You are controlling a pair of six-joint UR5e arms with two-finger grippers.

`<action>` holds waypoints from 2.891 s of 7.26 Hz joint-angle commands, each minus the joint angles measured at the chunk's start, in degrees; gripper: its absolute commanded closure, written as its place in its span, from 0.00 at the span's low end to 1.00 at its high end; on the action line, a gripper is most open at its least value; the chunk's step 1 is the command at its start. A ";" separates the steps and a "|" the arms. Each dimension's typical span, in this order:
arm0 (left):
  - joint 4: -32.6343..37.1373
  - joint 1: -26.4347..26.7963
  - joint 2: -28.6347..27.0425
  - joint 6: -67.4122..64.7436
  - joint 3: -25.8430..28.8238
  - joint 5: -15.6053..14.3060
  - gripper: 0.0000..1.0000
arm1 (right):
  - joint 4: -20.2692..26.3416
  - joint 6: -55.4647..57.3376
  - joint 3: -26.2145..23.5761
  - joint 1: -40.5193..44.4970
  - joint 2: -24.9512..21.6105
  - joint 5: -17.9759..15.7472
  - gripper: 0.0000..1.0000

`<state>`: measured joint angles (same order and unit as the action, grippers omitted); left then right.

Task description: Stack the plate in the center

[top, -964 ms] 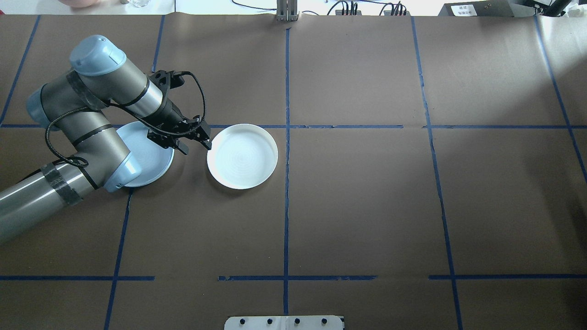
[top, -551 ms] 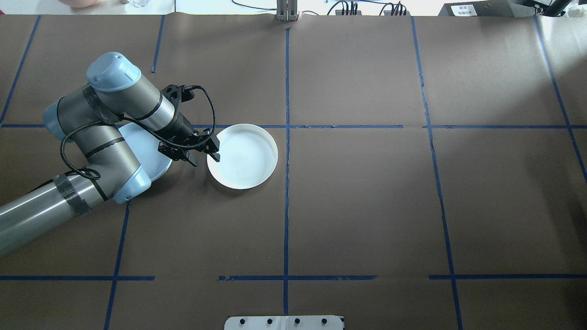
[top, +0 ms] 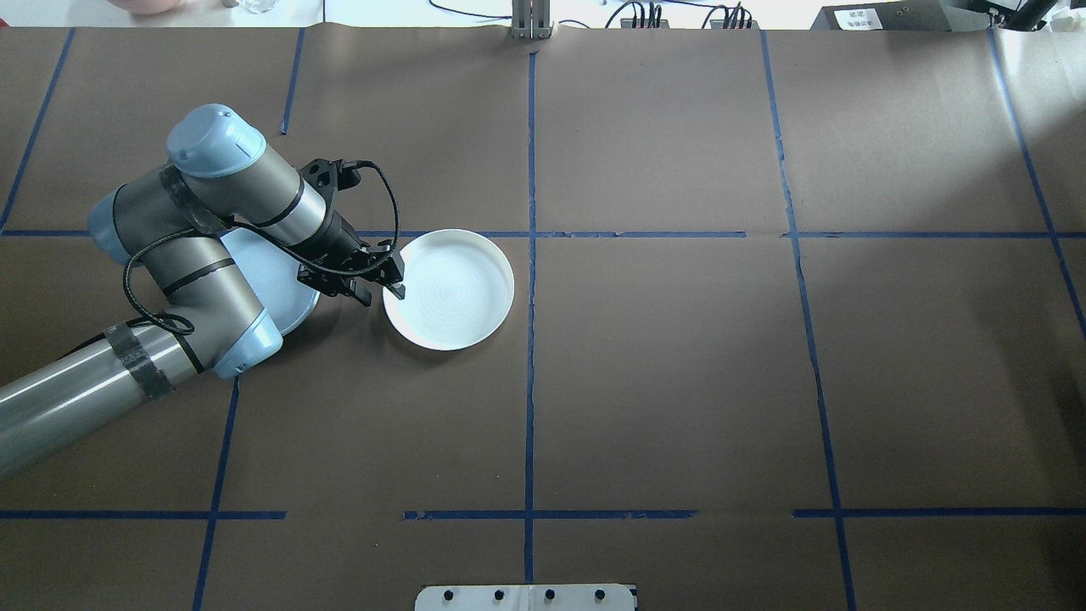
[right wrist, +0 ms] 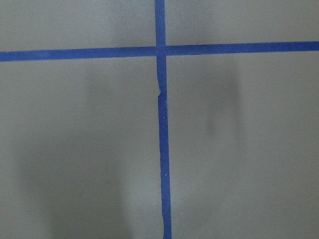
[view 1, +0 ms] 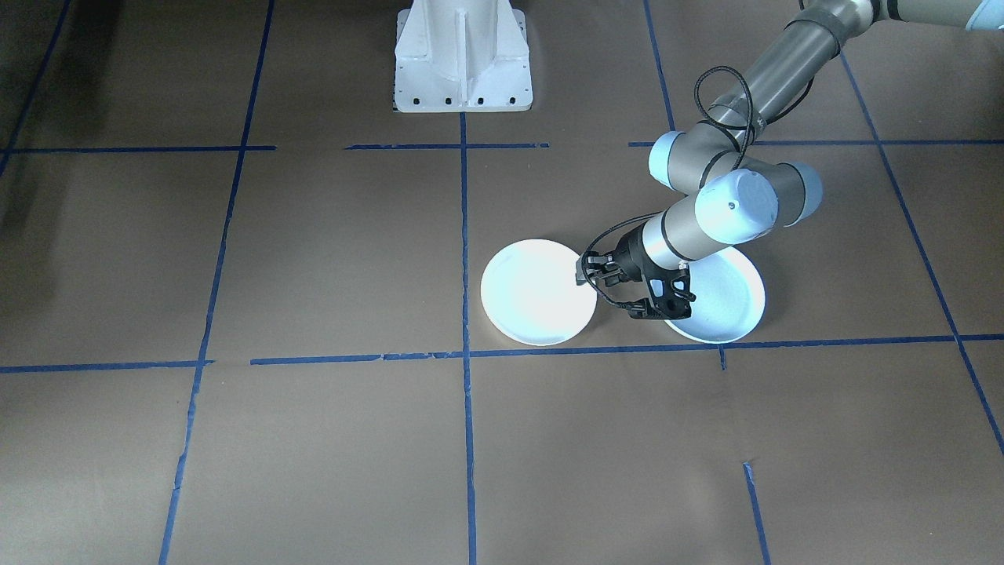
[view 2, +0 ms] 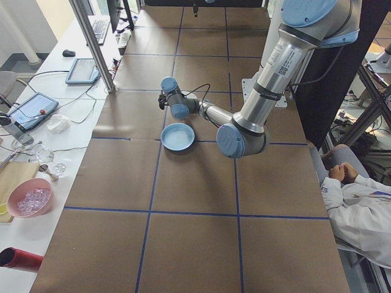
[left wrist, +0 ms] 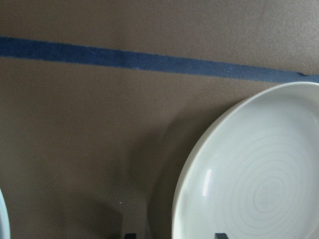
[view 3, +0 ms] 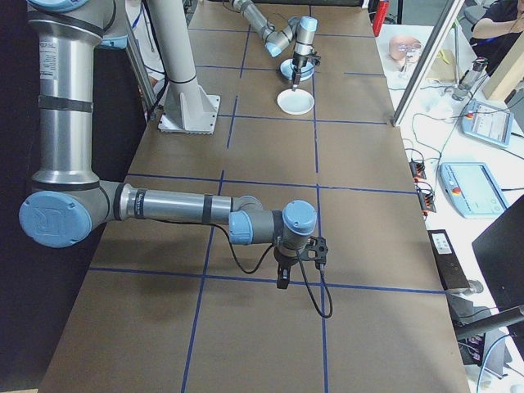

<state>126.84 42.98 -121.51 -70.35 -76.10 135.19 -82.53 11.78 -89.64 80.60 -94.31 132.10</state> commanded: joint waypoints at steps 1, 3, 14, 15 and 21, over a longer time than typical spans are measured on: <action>0.94 -0.09 -0.22 -0.84 0.25 -1.93 0.44 | 0.00 0.00 -0.01 0.09 0.00 0.00 0.00; 1.30 -0.27 -0.66 -0.84 0.87 -2.38 0.58 | 0.00 0.00 0.08 0.00 0.00 0.00 0.00; 1.21 19.06 18.66 15.83 -8.71 8.51 1.00 | 0.00 0.00 -0.01 0.00 0.00 0.00 0.00; 1.04 18.46 18.59 16.12 -8.19 8.17 1.00 | 0.00 0.00 -0.01 0.00 0.00 0.00 0.00; 0.51 14.85 17.71 16.21 -6.25 5.35 1.00 | 0.00 0.00 -0.01 0.09 0.00 0.00 0.00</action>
<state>127.39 58.17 -103.83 -54.18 -82.34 141.03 -82.53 11.78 -89.59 80.62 -94.31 132.10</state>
